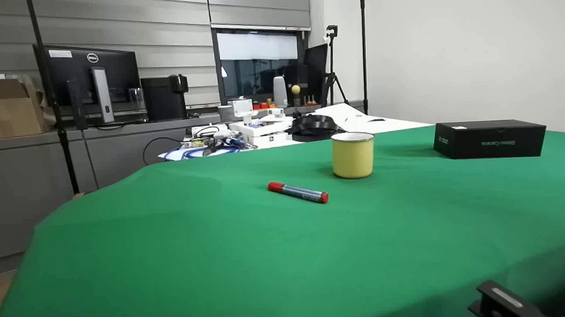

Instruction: Put the red marker in the yellow mug

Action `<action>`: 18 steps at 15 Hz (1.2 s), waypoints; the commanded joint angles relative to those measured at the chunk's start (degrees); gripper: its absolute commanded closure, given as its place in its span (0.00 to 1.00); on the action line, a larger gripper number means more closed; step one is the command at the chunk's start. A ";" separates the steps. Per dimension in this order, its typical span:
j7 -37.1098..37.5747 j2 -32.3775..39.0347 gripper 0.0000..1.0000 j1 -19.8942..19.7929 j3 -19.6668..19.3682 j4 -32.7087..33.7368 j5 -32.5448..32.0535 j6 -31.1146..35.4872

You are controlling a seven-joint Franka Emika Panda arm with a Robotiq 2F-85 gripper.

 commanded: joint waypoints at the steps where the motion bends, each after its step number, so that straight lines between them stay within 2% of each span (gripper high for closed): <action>1: -0.60 0.31 0.00 -0.98 0.76 0.09 0.58 -0.05; 10: -0.62 0.29 0.00 -0.97 0.75 0.09 0.58 -0.03; 14: -3.74 0.60 0.00 3.18 4.01 -1.40 1.96 7.80; 18: -3.04 2.33 0.00 9.99 10.85 -4.76 6.57 18.15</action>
